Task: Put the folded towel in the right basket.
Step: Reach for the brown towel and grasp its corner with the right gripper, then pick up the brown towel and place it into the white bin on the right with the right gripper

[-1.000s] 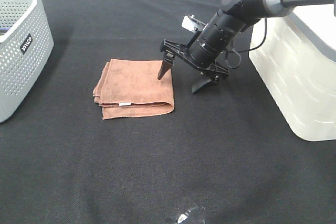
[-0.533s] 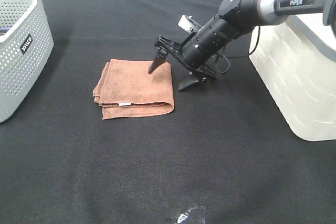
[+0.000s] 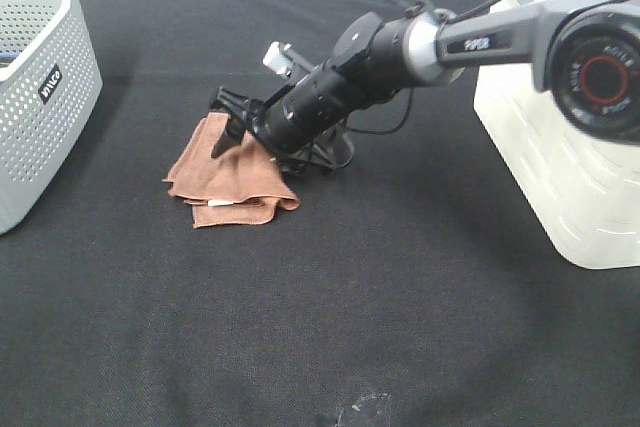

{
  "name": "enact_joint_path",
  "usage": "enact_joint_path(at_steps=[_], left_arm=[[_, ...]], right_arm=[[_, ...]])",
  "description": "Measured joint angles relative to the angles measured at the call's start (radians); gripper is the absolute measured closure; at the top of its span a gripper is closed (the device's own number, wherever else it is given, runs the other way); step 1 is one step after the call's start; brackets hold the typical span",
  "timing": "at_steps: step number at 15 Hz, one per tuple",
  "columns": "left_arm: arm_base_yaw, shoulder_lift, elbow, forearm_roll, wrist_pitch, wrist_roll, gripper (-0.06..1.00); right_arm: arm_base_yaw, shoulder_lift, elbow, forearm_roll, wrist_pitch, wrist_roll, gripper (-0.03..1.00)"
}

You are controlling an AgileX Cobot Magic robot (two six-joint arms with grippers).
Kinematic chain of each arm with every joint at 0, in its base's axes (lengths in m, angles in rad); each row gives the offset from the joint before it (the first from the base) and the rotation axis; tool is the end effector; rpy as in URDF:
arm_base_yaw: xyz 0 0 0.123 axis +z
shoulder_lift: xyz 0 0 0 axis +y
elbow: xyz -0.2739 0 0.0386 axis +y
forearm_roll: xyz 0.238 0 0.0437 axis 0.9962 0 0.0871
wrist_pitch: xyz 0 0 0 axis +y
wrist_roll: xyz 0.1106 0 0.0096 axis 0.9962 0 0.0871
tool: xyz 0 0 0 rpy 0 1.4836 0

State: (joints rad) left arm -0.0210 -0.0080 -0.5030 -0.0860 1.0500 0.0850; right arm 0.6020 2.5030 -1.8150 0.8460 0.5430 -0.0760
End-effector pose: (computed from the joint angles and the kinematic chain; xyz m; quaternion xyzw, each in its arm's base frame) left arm 0.0115 -0.0085 0.2657 0.0465 0.8455 -0.0260 0.5314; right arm 0.3971 0.3250 0.0528 -0.0148 0.9397 0.3223 0.1133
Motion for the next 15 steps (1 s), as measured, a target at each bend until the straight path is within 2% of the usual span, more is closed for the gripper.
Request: enact_joint_path(at_steps=[3,4,8,11,13,15], left_arm=[[0.000,0.000,0.000,0.000,0.000,0.000,-0.04],[0.000,0.000,0.000,0.000,0.000,0.000,-0.04],[0.000,0.000,0.000,0.000,0.000,0.000,-0.04],[0.000,0.000,0.000,-0.001,0.000,0.000,-0.04],[0.000,0.000,0.000,-0.001,0.000,0.000,-0.04],[0.000,0.000,0.000,-0.002,0.000,0.000,-0.04]], right_arm=[[0.006,0.012,0.006,0.024,-0.012,-0.005,0.72],[0.006,0.012,0.006,0.024,-0.012,-0.011,0.76],[0.006,0.003,0.007,0.022,0.029,-0.038,0.76],[0.002,-0.097,0.028,-0.004,0.197,-0.077,0.76],[-0.009,-0.155,0.029,-0.007,0.231,-0.090,0.76],[-0.061,-0.297,0.029,-0.007,0.300,-0.116,0.76]])
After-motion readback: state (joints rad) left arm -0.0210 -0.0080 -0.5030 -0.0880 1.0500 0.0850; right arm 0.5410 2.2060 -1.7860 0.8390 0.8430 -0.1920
